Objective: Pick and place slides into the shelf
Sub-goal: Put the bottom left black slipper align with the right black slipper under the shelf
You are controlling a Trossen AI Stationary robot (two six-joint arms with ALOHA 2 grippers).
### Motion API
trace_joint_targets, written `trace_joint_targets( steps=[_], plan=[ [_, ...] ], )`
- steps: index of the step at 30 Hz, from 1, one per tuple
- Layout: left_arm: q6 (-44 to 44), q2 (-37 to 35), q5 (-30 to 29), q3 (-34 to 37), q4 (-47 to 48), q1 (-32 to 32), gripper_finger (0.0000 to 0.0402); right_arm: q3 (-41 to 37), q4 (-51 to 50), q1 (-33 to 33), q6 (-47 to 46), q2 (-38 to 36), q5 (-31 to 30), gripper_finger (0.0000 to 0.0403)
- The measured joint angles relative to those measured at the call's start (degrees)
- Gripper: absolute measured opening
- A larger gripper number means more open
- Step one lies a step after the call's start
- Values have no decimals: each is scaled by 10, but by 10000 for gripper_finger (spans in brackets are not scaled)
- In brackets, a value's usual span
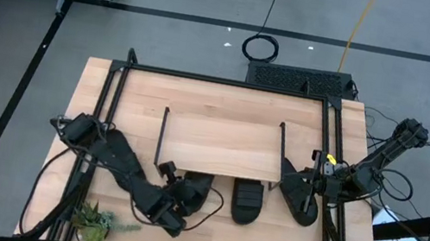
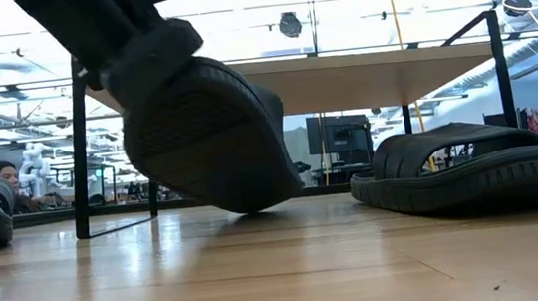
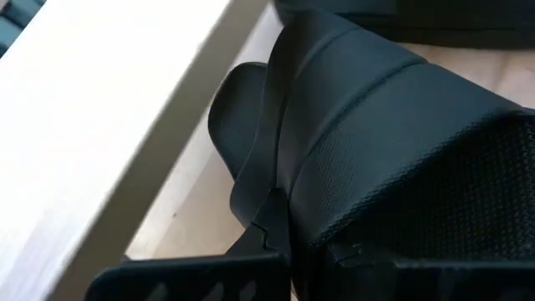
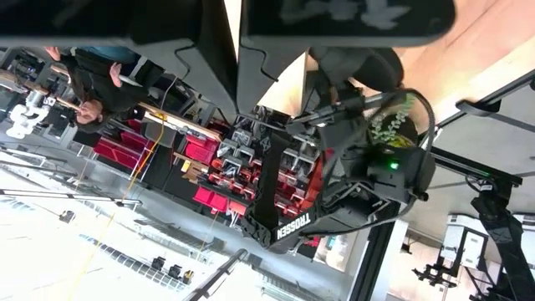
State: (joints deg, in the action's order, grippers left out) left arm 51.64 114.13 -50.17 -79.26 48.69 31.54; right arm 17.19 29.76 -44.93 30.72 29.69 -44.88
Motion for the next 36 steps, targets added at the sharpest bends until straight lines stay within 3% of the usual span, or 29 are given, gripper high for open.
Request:
trace_joint_targets(
  steps=[10,19,27,31,36],
  plan=[
    [28,6,33,0,-7,-34,1,0,0,0,0,0,0,0],
    [-98,37,98,1,-117,-33,18,0,0,0,-2,0,1,0],
    [-95,44,98,0,-140,-34,22,0,0,0,-15,0,2,0],
    [-94,44,98,0,-150,-30,51,0,0,0,-15,0,2,0],
    [-92,44,99,0,-164,-26,122,0,0,0,-15,0,2,0]
  ],
)
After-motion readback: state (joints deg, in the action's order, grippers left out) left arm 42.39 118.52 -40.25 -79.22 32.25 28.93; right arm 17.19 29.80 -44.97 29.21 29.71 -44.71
